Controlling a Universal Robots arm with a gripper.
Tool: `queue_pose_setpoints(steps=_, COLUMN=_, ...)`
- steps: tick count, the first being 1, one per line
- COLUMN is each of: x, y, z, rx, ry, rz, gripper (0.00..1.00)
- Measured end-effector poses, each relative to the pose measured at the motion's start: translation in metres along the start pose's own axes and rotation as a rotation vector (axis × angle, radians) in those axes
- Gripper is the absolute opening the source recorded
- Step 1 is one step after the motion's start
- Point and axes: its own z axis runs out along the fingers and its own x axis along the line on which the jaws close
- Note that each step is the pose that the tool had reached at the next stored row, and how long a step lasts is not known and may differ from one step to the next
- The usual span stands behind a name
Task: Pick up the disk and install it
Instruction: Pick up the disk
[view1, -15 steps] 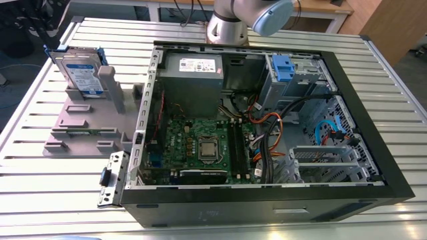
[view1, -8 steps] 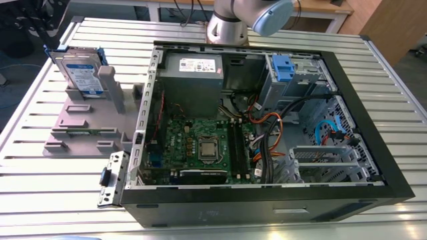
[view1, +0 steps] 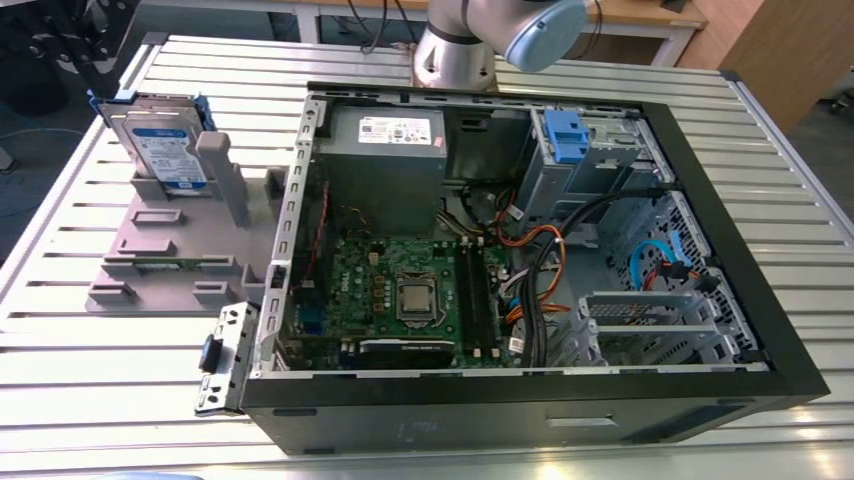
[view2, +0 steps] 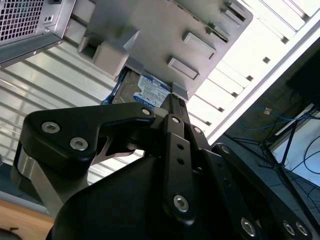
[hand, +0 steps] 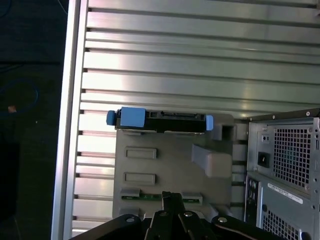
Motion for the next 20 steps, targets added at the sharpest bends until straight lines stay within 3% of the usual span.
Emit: queue_pose_setpoints(steps=20, x=0.0000, y=0.0000, z=0.0000, rx=-0.0016, ry=0.0029, rz=-0.065, gripper=0.11)
